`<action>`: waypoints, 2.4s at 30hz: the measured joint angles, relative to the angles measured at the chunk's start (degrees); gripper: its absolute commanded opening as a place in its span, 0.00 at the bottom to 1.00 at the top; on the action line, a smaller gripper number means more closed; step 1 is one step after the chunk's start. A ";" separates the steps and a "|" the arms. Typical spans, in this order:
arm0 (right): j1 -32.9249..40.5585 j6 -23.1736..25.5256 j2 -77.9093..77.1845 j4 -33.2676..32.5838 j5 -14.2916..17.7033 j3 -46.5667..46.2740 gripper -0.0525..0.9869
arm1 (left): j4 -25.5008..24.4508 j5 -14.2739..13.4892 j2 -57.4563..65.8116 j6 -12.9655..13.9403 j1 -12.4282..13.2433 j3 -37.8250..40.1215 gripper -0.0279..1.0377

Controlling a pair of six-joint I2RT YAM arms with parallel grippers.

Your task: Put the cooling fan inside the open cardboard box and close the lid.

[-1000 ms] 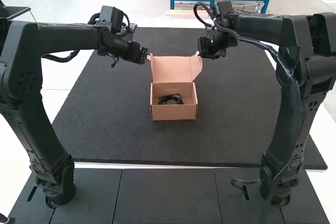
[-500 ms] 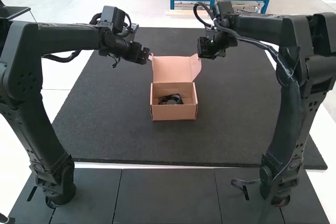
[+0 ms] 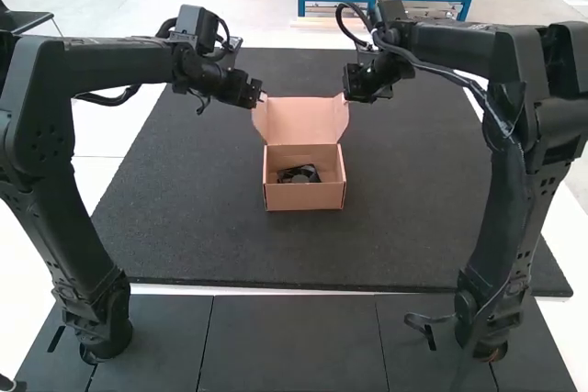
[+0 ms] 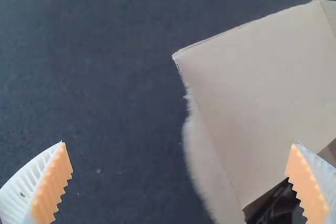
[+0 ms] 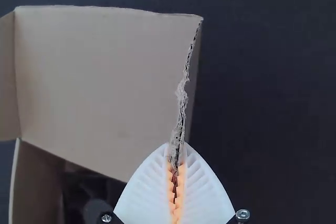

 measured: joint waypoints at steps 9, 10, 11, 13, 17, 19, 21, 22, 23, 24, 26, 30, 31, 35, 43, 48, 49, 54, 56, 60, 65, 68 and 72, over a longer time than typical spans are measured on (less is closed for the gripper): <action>0.72 -0.24 0.00 -0.92 0.00 0.39 0.03 | 1.05 -1.01 -0.09 -2.32 0.48 1.29 0.93; 0.72 -0.35 0.00 -1.05 0.00 0.39 0.03 | 1.31 -1.60 -0.17 -2.67 0.87 1.49 0.93; 0.72 -0.42 0.00 -1.07 -0.02 0.39 0.03 | 1.44 -2.29 -0.17 -3.02 1.40 1.57 0.93; 0.72 -0.52 0.00 -1.07 0.00 0.39 0.03 | 1.46 -4.09 -0.28 -3.45 2.80 1.55 0.93; 0.72 -0.66 0.00 -1.09 0.00 0.39 0.03 | 1.68 -7.45 -0.28 -3.67 4.50 1.53 0.93; 0.72 -0.66 0.00 -1.09 0.00 0.39 0.03 | 2.16 -8.66 -0.28 -3.63 4.50 1.22 0.93; 0.72 -0.66 0.00 -1.09 0.00 0.39 0.03 | 2.47 -9.33 -0.28 -3.52 4.48 0.50 0.93; 0.72 -0.66 0.00 -1.09 0.00 0.39 0.03 | 2.45 -9.66 -0.28 -3.41 4.44 -0.02 0.93; 0.72 -0.66 0.00 -1.07 -0.02 0.39 0.03 | 2.38 -9.94 -0.28 -3.34 4.44 -0.55 0.93; 0.72 -0.66 -0.02 -1.09 0.00 0.39 0.03 | 2.32 -10.21 -0.28 -3.19 4.37 -1.14 0.93; 0.72 -0.66 0.00 -1.09 -0.02 0.39 0.03 | 2.27 -10.60 -0.28 -2.95 4.09 -2.08 0.93; 0.72 -0.66 0.00 -1.09 -0.09 0.39 0.03 | 2.43 -10.82 -0.28 -2.73 2.36 -3.10 0.93; 0.72 -0.66 0.00 -1.11 -0.24 0.39 0.03 | 2.45 -10.80 -0.28 -2.73 1.86 -3.15 0.93; 0.72 -0.66 0.00 -1.77 -0.87 0.48 0.03 | 2.91 -10.73 -0.28 -2.56 0.74 -3.17 0.93; 1.60 -0.96 -0.02 -3.87 -2.29 1.18 0.03 | 2.97 -10.78 -0.28 -2.54 0.70 -3.15 0.93; 2.19 -1.31 -0.02 -4.90 -3.04 1.27 0.03 | 2.75 -10.78 -0.28 -2.54 0.70 -3.15 0.93; 2.23 -1.40 -0.02 -5.01 -3.15 1.27 0.03 | 2.62 -10.78 -0.28 -2.54 0.70 -3.17 0.93; 2.23 -2.05 -0.07 -6.86 -3.45 1.81 0.03 | 2.12 -10.73 -0.28 -2.54 0.70 -3.15 0.93; 2.23 -2.38 -0.09 -7.37 -3.54 1.90 0.03 | 2.05 -10.56 -0.28 -2.54 0.70 -3.17 0.93; 2.23 -2.75 -0.13 -8.70 -4.37 1.97 0.03 | 1.27 -9.88 -0.28 -2.56 0.68 -3.15 0.93; 2.23 -3.02 -0.20 -9.90 -4.96 1.97 0.03 | 0.22 -8.26 -0.26 -2.56 -0.15 -3.17 0.93; 2.23 -3.21 -0.17 -10.51 -5.05 1.97 0.03 | -0.39 -7.50 -0.28 -2.56 -1.31 -3.15 0.93; 2.29 -3.48 -0.17 -11.74 -5.18 2.01 0.03 | -0.92 -6.67 -0.26 -2.56 -2.21 -3.15 0.93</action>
